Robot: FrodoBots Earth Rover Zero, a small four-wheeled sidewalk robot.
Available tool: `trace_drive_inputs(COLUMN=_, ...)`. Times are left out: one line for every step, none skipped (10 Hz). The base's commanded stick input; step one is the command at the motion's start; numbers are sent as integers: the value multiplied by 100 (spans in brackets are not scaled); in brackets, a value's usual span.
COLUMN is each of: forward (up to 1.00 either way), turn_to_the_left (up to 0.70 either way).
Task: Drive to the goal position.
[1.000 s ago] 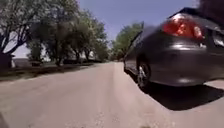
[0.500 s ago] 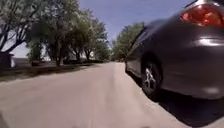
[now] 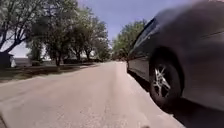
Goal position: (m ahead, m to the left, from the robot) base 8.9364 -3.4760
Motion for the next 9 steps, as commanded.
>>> trace_drive_inputs(forward=70, turn_to_the_left=0)
trace_drive_inputs(forward=70, turn_to_the_left=0)
trace_drive_inputs(forward=70, turn_to_the_left=0)
trace_drive_inputs(forward=70, turn_to_the_left=0)
trace_drive_inputs(forward=70, turn_to_the_left=0)
trace_drive_inputs(forward=70, turn_to_the_left=0)
trace_drive_inputs(forward=70, turn_to_the_left=0)
trace_drive_inputs(forward=70, turn_to_the_left=0)
trace_drive_inputs(forward=70, turn_to_the_left=0)
